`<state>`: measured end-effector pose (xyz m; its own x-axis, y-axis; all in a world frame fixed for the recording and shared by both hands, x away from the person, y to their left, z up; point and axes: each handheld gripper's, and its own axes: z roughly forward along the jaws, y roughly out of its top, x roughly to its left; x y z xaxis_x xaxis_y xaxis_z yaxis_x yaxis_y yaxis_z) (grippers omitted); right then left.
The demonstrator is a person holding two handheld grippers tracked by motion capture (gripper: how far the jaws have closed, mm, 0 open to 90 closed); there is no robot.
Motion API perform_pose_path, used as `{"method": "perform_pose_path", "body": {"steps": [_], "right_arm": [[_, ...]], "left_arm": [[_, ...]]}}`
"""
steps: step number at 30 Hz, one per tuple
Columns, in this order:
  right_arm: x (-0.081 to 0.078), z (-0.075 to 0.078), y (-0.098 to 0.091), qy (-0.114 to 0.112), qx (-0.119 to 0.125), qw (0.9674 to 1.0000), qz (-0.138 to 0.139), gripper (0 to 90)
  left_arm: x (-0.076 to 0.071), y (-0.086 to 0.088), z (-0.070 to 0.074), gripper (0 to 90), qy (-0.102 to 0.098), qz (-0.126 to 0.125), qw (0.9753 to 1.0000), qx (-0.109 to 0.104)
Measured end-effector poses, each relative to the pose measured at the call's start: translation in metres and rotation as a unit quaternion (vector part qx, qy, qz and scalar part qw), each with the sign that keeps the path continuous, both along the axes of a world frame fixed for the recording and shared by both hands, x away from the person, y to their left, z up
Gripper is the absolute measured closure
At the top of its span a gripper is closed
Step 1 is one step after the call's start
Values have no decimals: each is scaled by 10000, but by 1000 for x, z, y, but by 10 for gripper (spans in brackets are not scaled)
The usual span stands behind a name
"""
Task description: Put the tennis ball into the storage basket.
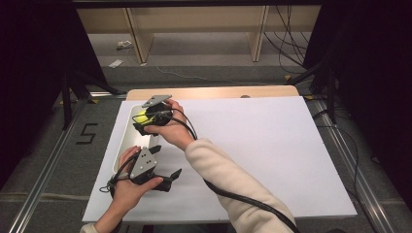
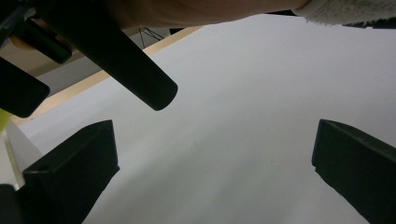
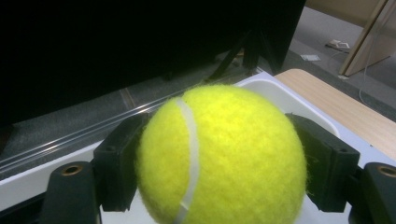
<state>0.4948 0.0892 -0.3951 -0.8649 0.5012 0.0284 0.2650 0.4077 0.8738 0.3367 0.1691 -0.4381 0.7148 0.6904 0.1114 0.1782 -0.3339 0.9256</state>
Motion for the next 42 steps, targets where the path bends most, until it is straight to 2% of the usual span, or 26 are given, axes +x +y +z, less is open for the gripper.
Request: {"method": "perform_pose_path", "body": {"steps": [29,37,42], "right_arm": [[2,-3,9,42,-85,9999,78,261],[0,2,13,6,-103,9999,126,261],[2,-3,14,68,-77,9999,98,261]], "left_arm": [[0,0,-1,0,8,-13,10000,52],[0,-1,-1,0,14,-15,10000,40],[0,0,-1,0,13,-13,10000,32]]}}
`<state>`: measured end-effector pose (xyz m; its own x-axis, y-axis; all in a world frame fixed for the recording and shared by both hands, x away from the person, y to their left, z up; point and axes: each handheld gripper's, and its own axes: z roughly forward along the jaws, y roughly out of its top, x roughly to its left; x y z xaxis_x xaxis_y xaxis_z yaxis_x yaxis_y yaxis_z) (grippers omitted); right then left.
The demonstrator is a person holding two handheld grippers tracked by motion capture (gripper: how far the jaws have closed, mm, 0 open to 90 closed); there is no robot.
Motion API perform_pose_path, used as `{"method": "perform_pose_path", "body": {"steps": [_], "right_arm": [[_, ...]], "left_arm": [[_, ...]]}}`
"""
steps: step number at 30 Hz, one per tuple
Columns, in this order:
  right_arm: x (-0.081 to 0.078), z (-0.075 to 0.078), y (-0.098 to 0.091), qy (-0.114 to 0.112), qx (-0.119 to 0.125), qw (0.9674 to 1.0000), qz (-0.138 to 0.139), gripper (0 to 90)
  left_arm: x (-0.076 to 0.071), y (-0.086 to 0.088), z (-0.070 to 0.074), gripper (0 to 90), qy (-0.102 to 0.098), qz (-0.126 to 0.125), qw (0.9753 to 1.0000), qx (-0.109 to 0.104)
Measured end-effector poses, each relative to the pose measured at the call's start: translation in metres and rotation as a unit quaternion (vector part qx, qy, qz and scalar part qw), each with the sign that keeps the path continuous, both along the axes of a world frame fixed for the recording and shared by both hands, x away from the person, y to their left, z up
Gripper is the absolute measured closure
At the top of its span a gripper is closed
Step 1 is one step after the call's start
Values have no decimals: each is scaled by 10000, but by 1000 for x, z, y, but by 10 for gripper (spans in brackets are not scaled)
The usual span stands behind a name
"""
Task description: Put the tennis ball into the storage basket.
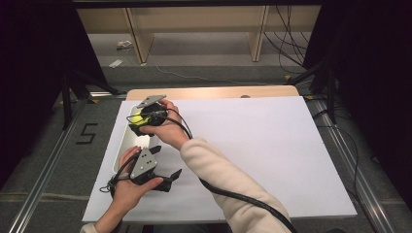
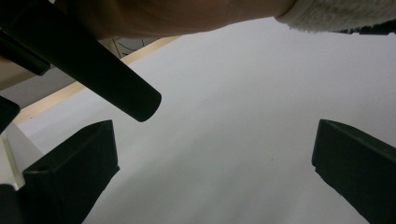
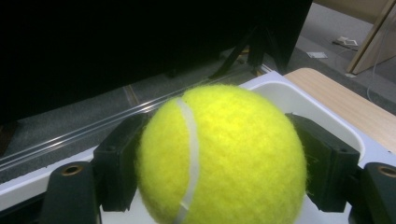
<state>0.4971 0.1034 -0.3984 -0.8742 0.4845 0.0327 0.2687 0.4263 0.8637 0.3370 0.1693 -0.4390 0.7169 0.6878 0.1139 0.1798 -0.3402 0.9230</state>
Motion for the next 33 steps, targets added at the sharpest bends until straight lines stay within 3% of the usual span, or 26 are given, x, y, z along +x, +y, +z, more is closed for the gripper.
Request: {"method": "perform_pose_path", "body": {"steps": [33], "right_arm": [[3,-7,10,32,-119,9999,72,261]], "left_arm": [[0,0,0,0,16,-13,10000,-13]]}}
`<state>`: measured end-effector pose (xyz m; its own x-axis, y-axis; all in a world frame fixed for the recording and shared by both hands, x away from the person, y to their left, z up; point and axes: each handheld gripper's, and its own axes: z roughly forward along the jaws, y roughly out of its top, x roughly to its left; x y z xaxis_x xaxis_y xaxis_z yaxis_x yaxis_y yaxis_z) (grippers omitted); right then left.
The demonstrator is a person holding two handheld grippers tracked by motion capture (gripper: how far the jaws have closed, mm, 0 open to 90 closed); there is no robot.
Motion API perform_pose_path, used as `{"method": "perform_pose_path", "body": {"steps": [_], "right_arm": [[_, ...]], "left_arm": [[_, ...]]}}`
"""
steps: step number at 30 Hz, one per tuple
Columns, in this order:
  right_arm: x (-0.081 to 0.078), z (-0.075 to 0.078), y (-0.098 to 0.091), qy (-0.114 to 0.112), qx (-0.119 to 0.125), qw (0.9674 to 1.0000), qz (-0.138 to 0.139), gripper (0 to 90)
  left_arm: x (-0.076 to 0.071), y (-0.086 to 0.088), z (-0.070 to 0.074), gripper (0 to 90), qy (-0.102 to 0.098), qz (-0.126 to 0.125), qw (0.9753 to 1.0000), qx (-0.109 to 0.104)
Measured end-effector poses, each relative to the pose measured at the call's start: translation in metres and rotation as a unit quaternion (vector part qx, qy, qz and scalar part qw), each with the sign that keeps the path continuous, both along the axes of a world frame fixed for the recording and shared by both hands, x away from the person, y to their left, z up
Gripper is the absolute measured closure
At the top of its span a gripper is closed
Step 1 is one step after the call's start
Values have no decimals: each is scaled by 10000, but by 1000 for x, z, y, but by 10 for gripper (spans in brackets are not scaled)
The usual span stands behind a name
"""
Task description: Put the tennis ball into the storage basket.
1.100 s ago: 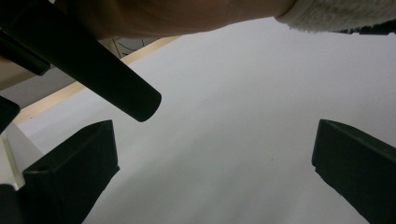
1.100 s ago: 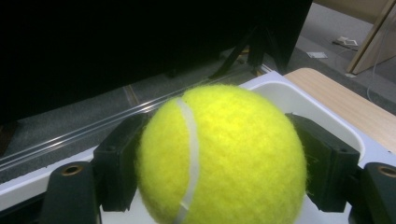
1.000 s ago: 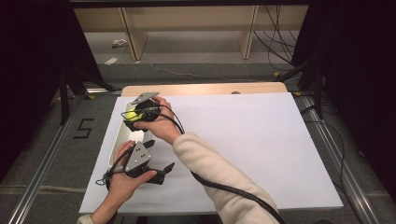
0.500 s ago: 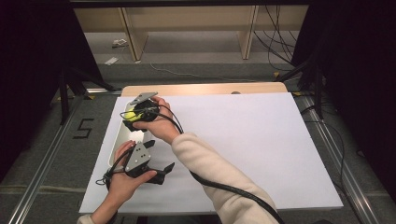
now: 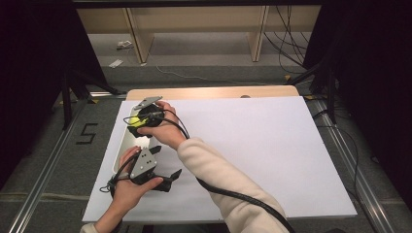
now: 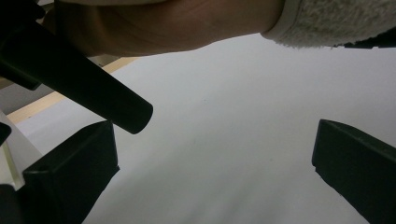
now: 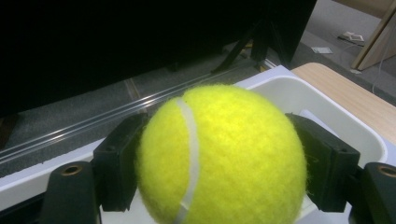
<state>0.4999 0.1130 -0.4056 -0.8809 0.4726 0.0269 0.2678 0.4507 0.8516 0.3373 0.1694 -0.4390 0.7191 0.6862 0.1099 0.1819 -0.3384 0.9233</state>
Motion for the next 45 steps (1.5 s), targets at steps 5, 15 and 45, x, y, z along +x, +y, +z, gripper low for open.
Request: {"method": "perform_pose_path", "body": {"steps": [5,15,45], "right_arm": [[0,0,2,6,-25,10000,20,261],[1,-1,3,31,-94,9999,62,260],[5,-8,10,124,-233,9996,100,258]], "left_arm": [[0,0,0,0,6,1,10000,-10],[0,0,0,0,15,6,10000,-7],[0,-1,0,0,15,-21,10000,16]]}}
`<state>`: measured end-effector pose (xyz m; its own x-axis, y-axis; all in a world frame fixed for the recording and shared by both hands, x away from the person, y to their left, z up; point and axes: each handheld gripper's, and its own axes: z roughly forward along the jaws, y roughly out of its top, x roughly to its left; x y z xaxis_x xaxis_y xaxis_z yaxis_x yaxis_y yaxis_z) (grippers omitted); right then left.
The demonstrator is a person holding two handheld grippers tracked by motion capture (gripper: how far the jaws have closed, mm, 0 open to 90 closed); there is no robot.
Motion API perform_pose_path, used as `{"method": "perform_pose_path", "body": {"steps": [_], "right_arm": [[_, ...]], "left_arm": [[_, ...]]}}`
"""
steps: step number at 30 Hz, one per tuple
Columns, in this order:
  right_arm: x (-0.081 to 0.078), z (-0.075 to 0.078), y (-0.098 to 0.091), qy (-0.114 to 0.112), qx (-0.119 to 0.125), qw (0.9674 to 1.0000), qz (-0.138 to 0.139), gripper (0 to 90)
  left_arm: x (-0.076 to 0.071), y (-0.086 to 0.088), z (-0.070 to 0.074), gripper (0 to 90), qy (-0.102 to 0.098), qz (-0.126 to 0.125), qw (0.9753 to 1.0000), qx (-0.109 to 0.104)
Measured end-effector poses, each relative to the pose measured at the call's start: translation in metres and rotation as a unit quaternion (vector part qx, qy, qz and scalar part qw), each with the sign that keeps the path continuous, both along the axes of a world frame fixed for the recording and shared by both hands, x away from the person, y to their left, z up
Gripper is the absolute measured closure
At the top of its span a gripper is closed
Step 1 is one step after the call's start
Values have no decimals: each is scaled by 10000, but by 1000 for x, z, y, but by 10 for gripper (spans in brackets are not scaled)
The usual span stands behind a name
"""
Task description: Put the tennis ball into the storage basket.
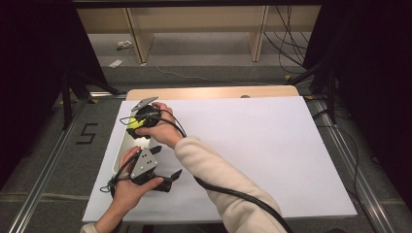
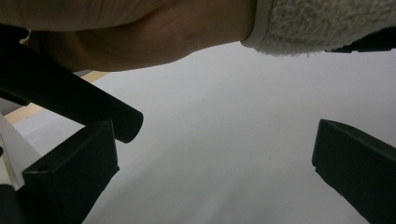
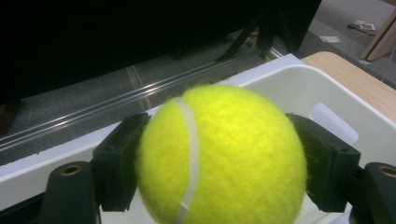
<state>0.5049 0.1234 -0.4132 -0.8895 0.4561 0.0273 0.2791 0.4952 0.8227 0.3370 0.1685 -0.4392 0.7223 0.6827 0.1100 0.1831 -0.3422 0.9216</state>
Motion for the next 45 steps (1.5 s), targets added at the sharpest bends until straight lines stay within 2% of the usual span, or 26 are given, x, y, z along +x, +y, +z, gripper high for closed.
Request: {"method": "perform_pose_path", "body": {"steps": [20,45], "right_arm": [[0,-5,2,51,-150,9999,65,257],[-3,-14,6,63,-223,9997,61,254]], "left_arm": [[0,0,0,0,20,5,10000,-10],[0,0,-1,0,15,-3,10000,16]]}}
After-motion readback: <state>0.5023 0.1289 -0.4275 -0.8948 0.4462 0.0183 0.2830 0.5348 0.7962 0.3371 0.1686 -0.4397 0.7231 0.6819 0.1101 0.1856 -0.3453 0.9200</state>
